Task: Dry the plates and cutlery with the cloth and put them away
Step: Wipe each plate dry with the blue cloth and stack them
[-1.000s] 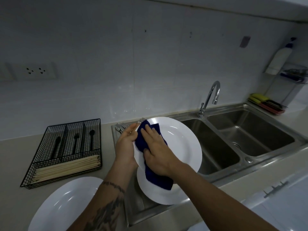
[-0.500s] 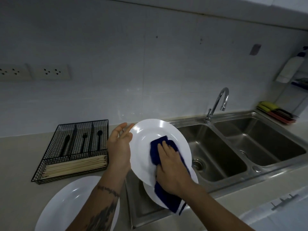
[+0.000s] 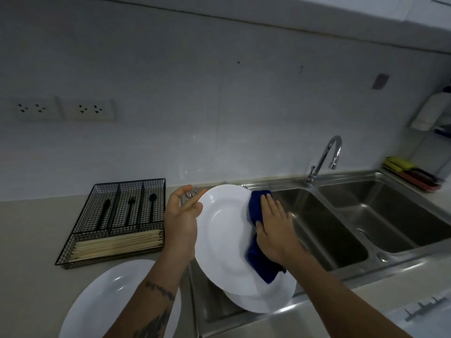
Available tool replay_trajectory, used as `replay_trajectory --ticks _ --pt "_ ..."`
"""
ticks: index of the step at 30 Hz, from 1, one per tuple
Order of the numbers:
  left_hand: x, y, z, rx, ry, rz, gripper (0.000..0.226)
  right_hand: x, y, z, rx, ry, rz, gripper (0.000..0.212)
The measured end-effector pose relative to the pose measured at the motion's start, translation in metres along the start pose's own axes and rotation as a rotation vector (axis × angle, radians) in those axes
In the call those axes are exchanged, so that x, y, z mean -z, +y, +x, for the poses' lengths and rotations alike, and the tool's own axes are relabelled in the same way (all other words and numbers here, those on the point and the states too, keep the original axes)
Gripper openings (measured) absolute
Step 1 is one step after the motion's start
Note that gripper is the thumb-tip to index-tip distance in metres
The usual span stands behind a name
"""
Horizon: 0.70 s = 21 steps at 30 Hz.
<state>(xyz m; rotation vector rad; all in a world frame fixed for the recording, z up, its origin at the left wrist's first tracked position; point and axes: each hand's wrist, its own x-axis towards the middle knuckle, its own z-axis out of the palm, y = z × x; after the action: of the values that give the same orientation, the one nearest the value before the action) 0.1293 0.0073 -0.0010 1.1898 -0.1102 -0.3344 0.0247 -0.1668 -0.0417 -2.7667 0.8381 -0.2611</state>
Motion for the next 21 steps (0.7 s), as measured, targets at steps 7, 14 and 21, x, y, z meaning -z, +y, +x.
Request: replay_trajectory --ticks 7,14,21 --pt "0.007 -0.002 0.010 -0.013 -0.210 0.021 0.041 0.018 0.000 0.008 0.052 0.058 0.284 0.062" --pt "0.013 -0.008 0.030 -0.235 -0.073 0.360 0.026 0.034 -0.002 -0.008 0.113 0.238 0.507 0.055" --pt "-0.017 -0.007 0.044 -0.194 0.224 0.319 0.012 0.018 -0.029 -0.027 0.167 0.486 0.622 0.053"
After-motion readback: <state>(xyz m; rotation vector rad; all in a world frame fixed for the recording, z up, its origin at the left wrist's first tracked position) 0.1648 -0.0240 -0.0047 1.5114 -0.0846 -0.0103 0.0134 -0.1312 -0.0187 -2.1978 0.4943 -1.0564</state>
